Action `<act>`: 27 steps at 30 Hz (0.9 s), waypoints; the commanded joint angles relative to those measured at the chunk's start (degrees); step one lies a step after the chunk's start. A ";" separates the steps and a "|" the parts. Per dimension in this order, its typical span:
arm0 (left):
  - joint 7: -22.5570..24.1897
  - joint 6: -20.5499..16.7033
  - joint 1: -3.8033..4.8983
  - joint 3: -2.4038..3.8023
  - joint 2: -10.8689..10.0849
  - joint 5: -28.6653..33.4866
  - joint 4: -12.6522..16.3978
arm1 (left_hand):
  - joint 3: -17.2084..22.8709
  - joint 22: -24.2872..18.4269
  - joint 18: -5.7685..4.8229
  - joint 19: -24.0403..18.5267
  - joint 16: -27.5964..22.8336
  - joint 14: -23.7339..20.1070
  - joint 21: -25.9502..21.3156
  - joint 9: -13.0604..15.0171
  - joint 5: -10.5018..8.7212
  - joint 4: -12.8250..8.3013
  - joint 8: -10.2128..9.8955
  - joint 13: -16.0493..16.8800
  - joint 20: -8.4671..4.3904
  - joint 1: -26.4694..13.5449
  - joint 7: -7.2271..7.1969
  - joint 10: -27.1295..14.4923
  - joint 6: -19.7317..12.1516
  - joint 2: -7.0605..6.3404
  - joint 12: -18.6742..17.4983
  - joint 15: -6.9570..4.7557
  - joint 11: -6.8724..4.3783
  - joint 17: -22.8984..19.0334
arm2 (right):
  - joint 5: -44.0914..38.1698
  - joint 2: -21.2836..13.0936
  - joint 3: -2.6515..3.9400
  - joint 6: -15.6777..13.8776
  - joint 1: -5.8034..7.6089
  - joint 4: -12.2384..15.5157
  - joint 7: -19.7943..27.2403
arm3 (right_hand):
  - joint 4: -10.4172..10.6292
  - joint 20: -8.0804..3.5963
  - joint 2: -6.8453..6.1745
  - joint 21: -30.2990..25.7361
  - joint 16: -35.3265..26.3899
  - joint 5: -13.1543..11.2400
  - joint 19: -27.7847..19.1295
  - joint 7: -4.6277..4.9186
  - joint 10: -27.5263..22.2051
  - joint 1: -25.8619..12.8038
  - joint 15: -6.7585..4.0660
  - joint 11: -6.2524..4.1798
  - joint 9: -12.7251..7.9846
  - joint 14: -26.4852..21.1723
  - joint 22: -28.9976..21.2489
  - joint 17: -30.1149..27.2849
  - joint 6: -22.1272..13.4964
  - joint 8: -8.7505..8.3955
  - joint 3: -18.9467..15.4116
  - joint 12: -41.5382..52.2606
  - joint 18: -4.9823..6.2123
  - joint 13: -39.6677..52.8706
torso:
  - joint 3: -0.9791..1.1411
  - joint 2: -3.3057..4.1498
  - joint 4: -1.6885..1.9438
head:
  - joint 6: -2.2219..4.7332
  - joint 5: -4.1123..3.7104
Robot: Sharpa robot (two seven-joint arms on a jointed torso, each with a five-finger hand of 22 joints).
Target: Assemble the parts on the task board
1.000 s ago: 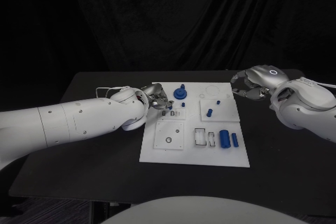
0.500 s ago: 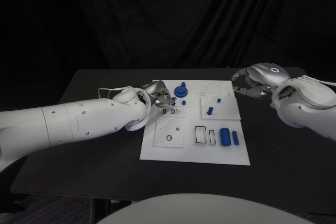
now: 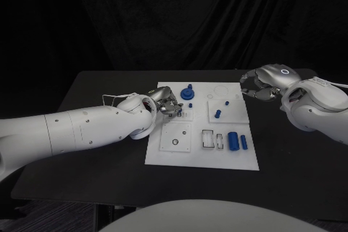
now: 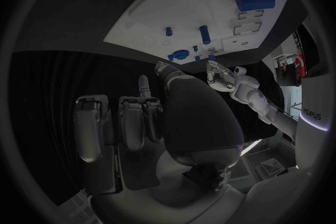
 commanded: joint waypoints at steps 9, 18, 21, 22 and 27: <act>0.57 -1.24 -0.45 0.05 -0.24 -2.12 0.39 | 1.25 11.53 -0.25 2.67 0.15 5.95 -0.30 0.09 0.18 -0.81 0.30 14.96 -0.43 -0.03 -0.43 5.89 0.16 -0.12 0.19 -0.49 -0.49 15.10 | -0.12 -0.02 0.04 -0.71 -0.06 0.08 -0.31 | -0.09 -0.35 0.14 -0.25 0.17 -0.05 5.42 -0.10 3.40 0.53 -0.45 -0.33 -0.10 6.15 14.72 15.09 0.50 -0.21 0.17 -0.45 -0.17 12.55 | 0.03 0.00 -0.05 | 0.00 0.22; 0.88 -2.09 -0.92 0.05 -0.28 -2.15 0.02 | 1.44 11.55 -0.26 2.69 0.15 5.95 -0.26 0.10 0.19 -0.83 0.31 14.96 -0.44 -0.04 -0.44 5.89 0.18 -0.11 0.19 -0.50 -0.50 15.10 | -0.12 -0.17 0.04 -0.68 -0.06 0.16 -0.35 | -0.10 -0.36 0.13 -0.28 0.17 -0.05 5.40 -0.10 3.26 0.53 -0.45 -0.34 -0.11 6.15 14.70 15.09 0.52 -0.22 0.19 -0.58 -0.17 12.39 | 0.03 -0.01 0.00 | 0.00 0.11; 0.88 -2.41 -1.19 0.05 -0.40 -2.68 -0.02 | 1.79 11.56 -0.26 2.71 0.15 5.95 -0.25 0.12 0.22 -0.92 0.33 14.96 -0.46 -0.03 -0.46 5.89 0.21 -0.19 0.19 -0.52 -0.52 15.10 | -0.12 -0.25 0.04 -0.67 -0.06 0.21 -0.40 | -0.11 -0.36 0.13 -0.29 0.17 -0.05 5.40 -0.11 3.19 0.52 -0.46 -0.34 -0.13 6.15 14.70 15.09 0.54 -0.24 0.22 -0.65 -0.16 12.31 | 0.02 -0.03 0.03 | 0.00 0.12; 0.84 -2.48 -1.28 0.05 -0.44 -3.02 -0.02 | 1.81 11.56 -0.26 2.71 0.15 5.95 -0.26 0.13 0.22 -0.92 0.33 14.96 -0.46 -0.03 -0.46 5.89 0.21 -0.19 0.19 -0.52 -0.53 15.10 | -0.12 -0.27 0.04 -0.65 -0.06 0.21 -0.42 | -0.11 -0.36 0.13 -0.29 0.17 -0.05 5.40 -0.11 3.19 0.52 -0.46 -0.34 -0.13 6.15 14.70 15.09 0.54 -0.24 0.22 -0.65 -0.16 12.31 | 0.03 -0.02 -0.01 | 0.00 0.17; 0.84 -3.04 -1.85 0.05 -0.58 -4.05 -0.05 | 2.00 11.56 -0.26 2.72 0.15 5.95 -0.26 0.16 0.18 -0.88 0.38 14.96 -0.47 -0.15 -0.45 5.89 0.30 -0.21 0.19 -0.53 -0.53 15.10 | -0.12 -0.30 0.04 -0.53 -0.06 0.24 -0.56 | -0.12 -0.37 0.13 -0.26 0.17 -0.05 5.42 -0.11 3.11 0.51 -0.46 -0.35 -0.15 6.15 14.71 15.09 0.56 -0.26 0.24 -0.72 -0.17 12.23 | 0.01 -0.02 0.00 | 0.00 0.21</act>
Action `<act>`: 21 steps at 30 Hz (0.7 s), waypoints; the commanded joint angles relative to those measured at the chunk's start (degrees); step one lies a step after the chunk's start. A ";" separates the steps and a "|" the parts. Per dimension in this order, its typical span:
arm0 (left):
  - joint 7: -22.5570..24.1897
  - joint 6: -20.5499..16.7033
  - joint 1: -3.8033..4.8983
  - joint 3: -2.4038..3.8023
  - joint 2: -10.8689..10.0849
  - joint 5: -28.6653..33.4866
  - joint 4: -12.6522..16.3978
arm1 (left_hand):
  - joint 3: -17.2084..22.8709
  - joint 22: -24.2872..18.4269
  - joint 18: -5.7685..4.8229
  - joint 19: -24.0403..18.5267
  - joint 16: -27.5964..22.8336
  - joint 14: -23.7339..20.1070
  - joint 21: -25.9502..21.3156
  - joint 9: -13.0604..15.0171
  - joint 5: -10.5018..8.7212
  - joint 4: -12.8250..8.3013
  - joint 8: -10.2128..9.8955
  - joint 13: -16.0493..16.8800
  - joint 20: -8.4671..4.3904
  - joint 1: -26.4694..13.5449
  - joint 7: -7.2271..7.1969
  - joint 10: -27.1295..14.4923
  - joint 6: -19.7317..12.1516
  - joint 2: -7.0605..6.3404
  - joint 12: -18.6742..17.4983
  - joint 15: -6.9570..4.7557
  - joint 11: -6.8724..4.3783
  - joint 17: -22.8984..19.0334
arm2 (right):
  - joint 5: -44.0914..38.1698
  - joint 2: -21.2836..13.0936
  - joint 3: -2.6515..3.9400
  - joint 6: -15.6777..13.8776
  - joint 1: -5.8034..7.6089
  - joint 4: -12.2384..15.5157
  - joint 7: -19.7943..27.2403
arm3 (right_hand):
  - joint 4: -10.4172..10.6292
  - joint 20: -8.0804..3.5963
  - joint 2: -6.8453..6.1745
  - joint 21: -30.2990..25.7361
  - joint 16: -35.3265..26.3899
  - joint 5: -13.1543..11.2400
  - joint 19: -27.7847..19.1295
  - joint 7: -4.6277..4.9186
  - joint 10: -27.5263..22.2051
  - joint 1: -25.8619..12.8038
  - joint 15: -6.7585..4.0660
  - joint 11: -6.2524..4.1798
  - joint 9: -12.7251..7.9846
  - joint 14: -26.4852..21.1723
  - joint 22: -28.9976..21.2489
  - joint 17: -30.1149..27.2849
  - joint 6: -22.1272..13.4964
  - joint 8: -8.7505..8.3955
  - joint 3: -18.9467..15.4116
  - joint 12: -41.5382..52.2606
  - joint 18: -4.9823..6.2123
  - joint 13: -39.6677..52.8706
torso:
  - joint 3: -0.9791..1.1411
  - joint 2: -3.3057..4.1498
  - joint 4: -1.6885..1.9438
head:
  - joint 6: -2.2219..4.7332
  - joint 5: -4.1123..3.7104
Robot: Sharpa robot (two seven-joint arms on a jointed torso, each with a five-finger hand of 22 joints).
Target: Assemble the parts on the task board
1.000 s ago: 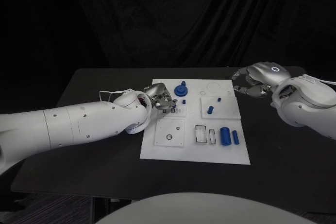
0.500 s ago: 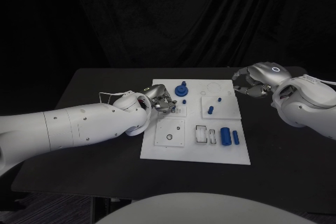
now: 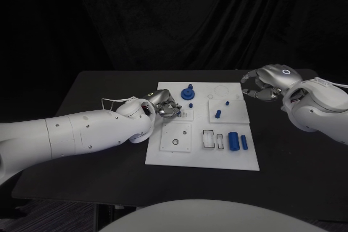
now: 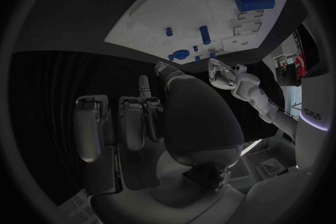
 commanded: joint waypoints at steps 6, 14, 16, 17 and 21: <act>0.95 -1.85 -0.81 0.05 -0.05 -1.92 -0.07 | 1.37 11.55 -0.26 2.81 0.15 5.95 -0.28 0.05 0.22 -0.96 0.29 14.96 -0.38 0.28 -0.36 6.01 -0.03 0.09 0.19 -0.53 -0.42 15.06 | -0.15 -0.08 0.04 -0.43 -0.06 0.18 -0.64 | -0.14 -0.37 0.12 -0.29 0.17 -0.06 5.40 0.10 2.90 0.49 -0.26 -0.35 -0.10 5.94 14.71 15.09 0.38 -0.30 0.28 -0.39 -0.16 12.01 | 0.00 0.03 -0.03 | 0.00 0.03; 1.36 -2.68 -1.14 0.05 0.14 -2.05 -0.37 | 1.61 11.56 -0.26 2.82 0.15 5.95 -0.27 0.07 0.11 -0.93 0.32 14.96 -0.39 0.19 -0.37 6.01 0.01 0.10 0.19 -0.54 -0.43 15.06 | -0.15 -0.12 0.04 -0.40 -0.06 0.16 -0.70 | -0.15 -0.38 0.11 -0.30 0.17 -0.06 5.39 0.10 2.81 0.48 -0.26 -0.36 -0.12 5.94 14.71 15.09 0.40 -0.33 0.30 -0.48 -0.16 11.91 | 0.04 0.06 0.06 | 0.00 -0.02; 1.46 -2.83 -1.21 0.05 0.21 -2.06 -0.45 | 1.61 11.56 -0.26 2.82 0.15 5.95 -0.27 0.07 0.11 -0.93 0.32 14.96 -0.39 0.19 -0.37 6.01 0.01 0.10 0.19 -0.54 -0.43 15.06 | -0.15 -0.12 0.04 -0.38 -0.06 0.17 -0.70 | -0.15 -0.38 0.11 -0.30 0.17 -0.06 5.39 0.10 2.81 0.48 -0.26 -0.36 -0.12 5.94 14.71 15.09 0.40 -0.33 0.30 -0.48 -0.16 11.91 | 0.02 0.04 -0.02 | 0.00 0.05; 1.50 -2.89 -1.23 0.05 0.23 -2.06 -0.47 | 1.61 11.56 -0.26 2.82 0.15 5.95 -0.27 0.07 0.11 -0.93 0.32 14.96 -0.39 0.19 -0.37 6.01 0.01 0.10 0.19 -0.54 -0.43 15.06 | -0.15 -0.11 0.04 -0.37 -0.06 0.16 -0.70 | -0.15 -0.38 0.11 -0.30 0.17 -0.06 5.39 0.10 2.81 0.48 -0.26 -0.36 -0.12 5.94 14.71 15.09 0.40 -0.33 0.30 -0.48 -0.16 11.91 | 0.02 0.06 -0.05 | 0.00 0.07; 1.72 -3.07 -1.33 0.05 0.38 -2.07 -0.74 | 1.61 11.56 -0.26 2.82 0.15 5.95 -0.27 0.07 0.11 -0.93 0.32 14.96 -0.39 0.19 -0.37 6.01 0.01 0.10 0.19 -0.54 -0.43 15.06 | -0.15 -0.08 0.04 -0.31 -0.07 0.12 -0.70 | -0.16 -0.38 0.10 -0.31 0.17 -0.06 5.38 0.10 2.73 0.46 -0.27 -0.36 -0.14 5.94 14.70 15.09 0.41 -0.35 0.32 -0.56 -0.15 11.82 | -0.02 0.04 -0.08 | 0.00 0.11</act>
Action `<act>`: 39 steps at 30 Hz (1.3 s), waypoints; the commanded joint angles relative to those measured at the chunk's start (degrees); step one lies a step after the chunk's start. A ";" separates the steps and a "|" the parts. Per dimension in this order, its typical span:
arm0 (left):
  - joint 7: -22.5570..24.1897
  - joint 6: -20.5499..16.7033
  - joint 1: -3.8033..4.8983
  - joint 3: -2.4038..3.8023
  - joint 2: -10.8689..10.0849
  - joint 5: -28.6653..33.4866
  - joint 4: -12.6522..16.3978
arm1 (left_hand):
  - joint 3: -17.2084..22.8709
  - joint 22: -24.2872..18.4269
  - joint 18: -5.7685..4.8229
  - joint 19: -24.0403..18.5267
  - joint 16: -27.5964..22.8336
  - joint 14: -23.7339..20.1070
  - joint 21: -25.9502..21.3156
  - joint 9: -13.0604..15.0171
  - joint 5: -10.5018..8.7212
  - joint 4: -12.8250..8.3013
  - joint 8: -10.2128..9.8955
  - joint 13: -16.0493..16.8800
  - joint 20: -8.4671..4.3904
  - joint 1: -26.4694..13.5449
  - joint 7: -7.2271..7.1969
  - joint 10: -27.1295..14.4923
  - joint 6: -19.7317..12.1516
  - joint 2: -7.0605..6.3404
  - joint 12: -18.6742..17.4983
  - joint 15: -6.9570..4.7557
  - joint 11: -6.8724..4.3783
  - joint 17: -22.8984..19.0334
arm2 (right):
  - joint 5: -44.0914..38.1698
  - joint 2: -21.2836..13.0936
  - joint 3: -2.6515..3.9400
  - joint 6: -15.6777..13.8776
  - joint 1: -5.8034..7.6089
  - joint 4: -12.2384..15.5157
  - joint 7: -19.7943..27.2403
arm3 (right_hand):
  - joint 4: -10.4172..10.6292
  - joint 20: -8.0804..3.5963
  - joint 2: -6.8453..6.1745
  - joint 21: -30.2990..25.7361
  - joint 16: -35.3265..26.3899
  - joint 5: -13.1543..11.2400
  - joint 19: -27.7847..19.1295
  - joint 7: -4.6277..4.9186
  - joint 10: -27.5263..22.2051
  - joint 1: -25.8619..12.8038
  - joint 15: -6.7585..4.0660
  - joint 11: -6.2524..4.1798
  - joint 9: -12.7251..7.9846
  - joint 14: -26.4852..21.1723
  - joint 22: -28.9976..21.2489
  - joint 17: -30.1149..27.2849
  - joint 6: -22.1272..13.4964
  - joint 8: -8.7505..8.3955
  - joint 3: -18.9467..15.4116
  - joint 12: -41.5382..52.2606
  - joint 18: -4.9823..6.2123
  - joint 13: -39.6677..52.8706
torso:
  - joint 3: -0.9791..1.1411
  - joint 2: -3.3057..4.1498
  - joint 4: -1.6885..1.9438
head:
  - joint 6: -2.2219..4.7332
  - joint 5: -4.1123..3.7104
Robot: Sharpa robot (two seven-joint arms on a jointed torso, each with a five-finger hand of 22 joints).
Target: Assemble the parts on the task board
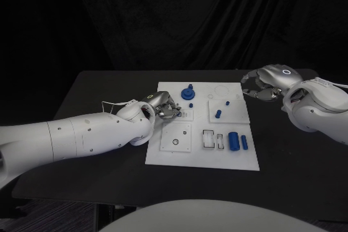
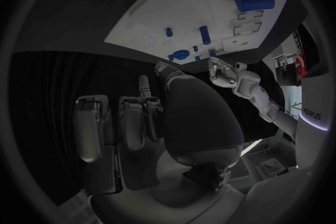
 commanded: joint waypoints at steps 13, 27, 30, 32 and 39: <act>1.60 -0.86 -0.47 0.06 0.67 -0.43 -0.68 | 1.28 11.55 -0.26 2.81 0.15 5.96 -0.32 0.12 0.24 -0.78 0.36 14.96 -0.41 0.15 -0.54 5.98 0.00 0.12 0.19 -0.56 -0.47 15.07 | -0.16 -0.08 0.04 -0.19 -0.07 0.07 -0.69 | -0.17 -0.39 0.10 -0.32 0.17 -0.06 5.37 0.10 2.64 0.45 -0.27 -0.36 -0.12 5.94 14.70 15.09 0.43 -0.38 0.34 -0.33 -0.15 11.71 | -0.12 0.00 -0.01 | 0.00 -0.01; 1.87 -0.48 -0.75 0.06 0.97 -0.43 -1.20 | 1.51 11.44 -0.20 2.72 0.15 5.96 -0.55 0.14 0.14 -0.76 0.36 14.96 -0.42 0.07 -0.54 5.98 0.01 0.11 0.19 -0.56 -0.47 15.07 | -0.16 -0.13 0.04 -0.09 -0.08 0.09 -0.72 | -0.19 -0.40 0.09 -0.29 0.17 -0.06 5.40 0.10 2.49 0.43 -0.28 -0.37 -0.16 5.94 14.72 15.09 0.47 -0.42 0.39 -0.48 -0.16 11.54 | -0.06 0.02 -0.03 | 0.00 -0.01; 1.94 -0.43 -0.80 0.06 1.01 -0.43 -1.26 | 1.60 11.44 -0.19 2.71 0.15 5.96 -0.57 0.14 0.11 -0.76 0.35 14.96 -0.42 0.05 -0.54 5.98 -0.01 0.11 0.19 -0.56 -0.47 15.07 | -0.16 -0.11 0.04 -0.09 -0.08 0.09 -0.71 | -0.19 -0.40 0.09 -0.29 0.17 -0.06 5.40 0.10 2.49 0.43 -0.28 -0.37 -0.16 5.94 14.72 15.09 0.47 -0.42 0.39 -0.48 -0.16 11.54 | -0.06 -0.01 -0.07 | 0.00 0.02; 2.00 -0.36 -0.85 0.06 1.03 -0.43 -1.30 | 1.60 11.44 -0.19 2.71 0.15 5.96 -0.57 0.14 0.11 -0.76 0.35 14.96 -0.42 0.05 -0.54 5.98 -0.01 0.11 0.19 -0.56 -0.47 15.07 | -0.16 -0.11 0.04 -0.08 -0.08 0.09 -0.71 | -0.19 -0.40 0.09 -0.29 0.17 -0.06 5.40 0.10 2.49 0.43 -0.28 -0.37 -0.16 5.94 14.72 15.09 0.47 -0.42 0.39 -0.48 -0.16 11.54 | -0.04 -0.02 -0.07 | 0.00 0.01; 2.15 0.00 -0.99 0.06 1.08 -0.43 -1.39 | 2.13 11.38 -0.17 2.67 0.15 5.96 -0.74 0.21 -0.71 -0.73 0.32 14.96 -0.42 -0.37 -0.48 5.98 -0.13 -0.19 0.19 -0.55 -0.43 15.07 | -0.16 -0.13 0.04 -0.03 -0.08 0.10 -0.71 | -0.19 -0.40 0.09 -0.29 0.17 -0.06 5.40 0.10 2.49 0.43 -0.28 -0.37 -0.16 5.94 14.72 15.09 0.47 -0.42 0.39 -0.48 -0.16 11.54 | -0.03 -0.01 -0.01 | 0.00 -0.04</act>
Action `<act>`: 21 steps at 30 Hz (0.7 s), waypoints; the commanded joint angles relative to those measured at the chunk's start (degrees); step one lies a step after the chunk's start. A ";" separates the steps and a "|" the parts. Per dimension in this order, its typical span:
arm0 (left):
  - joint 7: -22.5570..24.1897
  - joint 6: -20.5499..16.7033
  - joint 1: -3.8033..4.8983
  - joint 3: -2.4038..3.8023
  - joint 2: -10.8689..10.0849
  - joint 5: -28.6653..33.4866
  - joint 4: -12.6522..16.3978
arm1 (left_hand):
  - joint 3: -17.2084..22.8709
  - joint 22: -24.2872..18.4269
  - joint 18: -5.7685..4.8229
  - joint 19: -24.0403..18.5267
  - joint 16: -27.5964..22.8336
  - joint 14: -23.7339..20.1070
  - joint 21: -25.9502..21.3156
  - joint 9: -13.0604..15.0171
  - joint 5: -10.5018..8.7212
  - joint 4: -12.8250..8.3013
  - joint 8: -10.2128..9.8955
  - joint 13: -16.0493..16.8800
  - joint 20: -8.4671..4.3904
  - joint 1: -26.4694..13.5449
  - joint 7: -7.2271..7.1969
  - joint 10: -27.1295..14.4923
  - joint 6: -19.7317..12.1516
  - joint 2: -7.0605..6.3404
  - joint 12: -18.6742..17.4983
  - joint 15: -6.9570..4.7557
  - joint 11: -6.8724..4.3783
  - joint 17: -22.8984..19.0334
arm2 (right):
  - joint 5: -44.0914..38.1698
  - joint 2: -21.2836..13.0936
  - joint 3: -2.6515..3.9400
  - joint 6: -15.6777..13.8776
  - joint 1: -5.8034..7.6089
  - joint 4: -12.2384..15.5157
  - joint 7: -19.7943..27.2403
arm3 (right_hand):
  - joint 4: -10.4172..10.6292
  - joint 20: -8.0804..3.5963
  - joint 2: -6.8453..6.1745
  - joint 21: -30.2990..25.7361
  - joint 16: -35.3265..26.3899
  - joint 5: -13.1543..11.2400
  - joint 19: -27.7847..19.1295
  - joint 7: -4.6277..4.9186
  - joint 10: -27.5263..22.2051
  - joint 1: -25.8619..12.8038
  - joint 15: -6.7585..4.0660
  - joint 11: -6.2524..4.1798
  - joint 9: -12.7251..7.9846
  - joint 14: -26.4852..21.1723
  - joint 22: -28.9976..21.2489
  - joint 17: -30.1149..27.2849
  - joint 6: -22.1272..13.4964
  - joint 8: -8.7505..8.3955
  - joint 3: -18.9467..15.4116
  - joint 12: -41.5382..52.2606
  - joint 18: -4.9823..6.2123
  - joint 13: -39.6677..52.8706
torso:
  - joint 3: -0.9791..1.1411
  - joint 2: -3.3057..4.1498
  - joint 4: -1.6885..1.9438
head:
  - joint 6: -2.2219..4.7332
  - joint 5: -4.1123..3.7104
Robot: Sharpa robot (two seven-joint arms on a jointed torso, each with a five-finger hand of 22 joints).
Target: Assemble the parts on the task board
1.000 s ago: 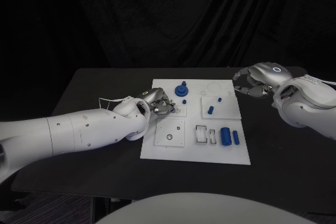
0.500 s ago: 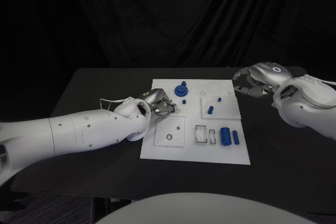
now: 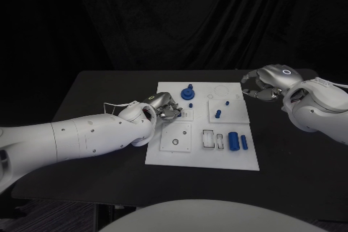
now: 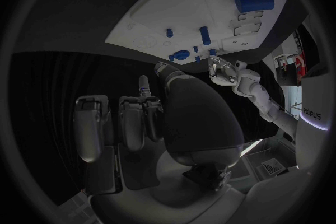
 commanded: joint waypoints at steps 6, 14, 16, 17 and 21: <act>1.03 0.94 -0.29 0.00 0.22 -0.18 -0.10 | 1.97 11.38 -0.16 2.68 0.15 6.17 -0.45 0.24 -4.44 -0.82 0.35 14.96 -0.40 -1.55 -0.23 6.08 -0.15 -0.40 0.20 -0.32 -0.31 15.09 | -0.16 -0.10 0.04 -0.05 -0.08 0.11 -0.72 | -0.03 -0.40 0.09 -0.29 0.17 -0.06 5.40 0.10 2.49 0.43 -0.28 -0.38 -0.09 5.94 14.68 15.10 0.47 -0.19 0.22 -0.26 -0.16 11.51 | 0.00 0.00 0.05 | 0.00 -0.02; 1.38 1.28 -0.35 0.00 0.23 -0.18 -0.16 | 1.59 11.39 -0.15 2.69 0.15 6.17 -0.56 0.23 -7.07 -0.27 0.28 14.96 -0.39 -2.63 -0.20 6.08 -0.10 -0.52 0.20 -0.29 -0.26 15.09 | -0.16 -0.14 0.04 0.16 -0.08 0.14 -0.87 | -0.07 -0.41 0.07 -0.31 0.17 -0.06 5.38 0.09 2.41 0.41 -0.29 -0.39 -0.14 5.94 14.68 15.10 0.54 -0.24 0.28 -0.36 -0.15 11.40 | 0.01 0.00 0.03 | 0.00 -0.05; 1.46 1.37 -0.36 0.00 0.20 -0.18 -0.17 | 1.25 11.37 -0.14 2.67 0.15 6.17 -0.65 0.19 -7.92 0.10 0.23 14.96 -0.37 -3.16 -0.17 6.08 -0.08 -0.58 0.20 -0.26 -0.23 15.09 | -0.16 -0.15 0.04 0.22 -0.08 0.13 -0.93 | -0.07 -0.41 0.07 -0.31 0.17 -0.06 5.38 0.09 2.41 0.41 -0.29 -0.39 -0.14 5.94 14.68 15.10 0.54 -0.24 0.28 -0.36 -0.15 11.40 | 0.01 0.00 0.03 | 0.00 -0.01; 1.48 1.39 -0.37 0.00 0.18 -0.18 -0.18 | 1.10 11.36 -0.13 2.66 0.15 6.17 -0.70 0.17 -8.40 0.26 0.20 14.96 -0.36 -3.37 -0.17 6.08 -0.07 -0.58 0.20 -0.25 -0.22 15.09 | -0.16 -0.15 0.04 0.24 -0.08 0.13 -0.95 | -0.07 -0.41 0.07 -0.31 0.17 -0.06 5.38 0.09 2.41 0.41 -0.29 -0.39 -0.14 5.94 14.68 15.10 0.54 -0.24 0.28 -0.36 -0.15 11.40 | 0.01 0.00 0.02 | 0.00 0.01; 1.58 1.43 -0.39 0.00 0.12 -0.18 -0.17 | 0.45 11.37 -0.13 2.66 0.15 6.17 -0.75 0.09 -9.80 0.84 0.11 14.96 -0.33 -4.08 -0.12 6.08 0.01 -0.61 0.20 -0.22 -0.19 15.09 | -0.16 -0.14 0.04 0.32 -0.08 0.11 -1.01 | -0.07 -0.41 0.07 -0.31 0.17 -0.06 5.38 0.09 2.41 0.41 -0.29 -0.39 -0.14 5.94 14.68 15.10 0.54 -0.24 0.28 -0.36 -0.15 11.40 | 0.04 -0.01 0.02 | 0.00 0.02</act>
